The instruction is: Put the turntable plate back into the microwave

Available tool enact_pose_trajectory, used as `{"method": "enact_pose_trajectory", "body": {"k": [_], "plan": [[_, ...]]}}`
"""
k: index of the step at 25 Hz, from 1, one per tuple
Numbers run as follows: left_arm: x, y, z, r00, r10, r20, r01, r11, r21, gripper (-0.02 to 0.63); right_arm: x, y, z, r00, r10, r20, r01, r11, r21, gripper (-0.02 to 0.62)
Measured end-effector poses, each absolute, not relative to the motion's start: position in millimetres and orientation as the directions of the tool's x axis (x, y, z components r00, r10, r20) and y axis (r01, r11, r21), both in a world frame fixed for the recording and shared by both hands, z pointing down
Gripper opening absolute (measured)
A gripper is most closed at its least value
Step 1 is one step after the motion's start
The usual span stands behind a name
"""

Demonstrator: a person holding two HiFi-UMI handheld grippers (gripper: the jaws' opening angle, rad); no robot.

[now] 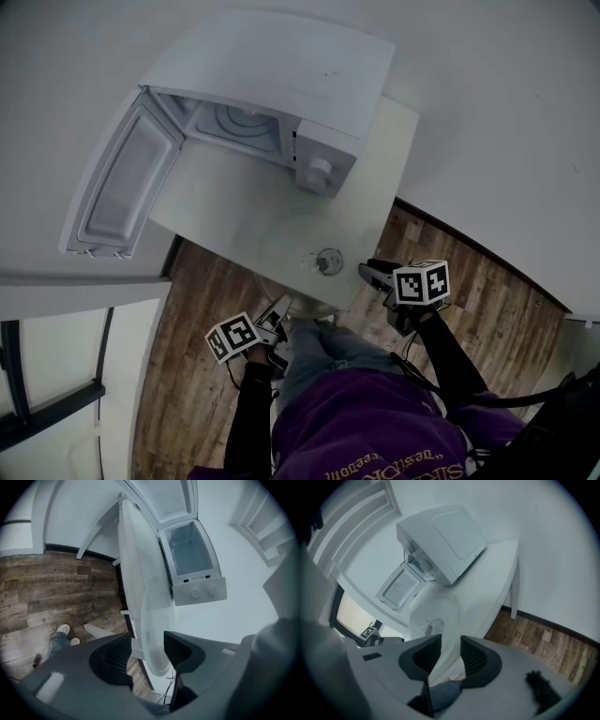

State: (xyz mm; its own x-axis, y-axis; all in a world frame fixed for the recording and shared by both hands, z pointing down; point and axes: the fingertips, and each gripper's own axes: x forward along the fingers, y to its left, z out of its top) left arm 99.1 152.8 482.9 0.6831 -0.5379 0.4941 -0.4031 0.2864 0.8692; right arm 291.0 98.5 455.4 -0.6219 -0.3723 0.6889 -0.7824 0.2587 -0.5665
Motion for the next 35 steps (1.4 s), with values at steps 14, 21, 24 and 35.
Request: {"method": "enact_pose_trajectory", "body": {"k": [14,21,24,35], "plan": [[117.4,144.0,487.1,0.730,-0.539,0.419,-0.321,0.270,0.908,0.133,279.2,103.9,463.3,-0.644,-0.338,0.687,-0.764,0.242,-0.597,0.120],[119.8,141.4,482.5,0.717,-0.573,0.397,-0.300,0.261,0.918,0.089,281.2,104.2,465.5,-0.639,-0.331,0.694,-0.769,0.242,-0.592,0.118],[120.1,141.8,479.1,0.711,-0.595,0.374,-0.274,0.256,0.927,0.074,281.6,102.8,465.0,-0.633,-0.334,0.698,-0.773,0.238,-0.588,0.118],[127.7,136.0,445.7,0.705,-0.669,0.236,-0.118,0.217,0.969,0.035,287.4,121.7,452.8,-0.666,-0.344,0.662,-0.742,0.215,-0.635,0.121]]}}
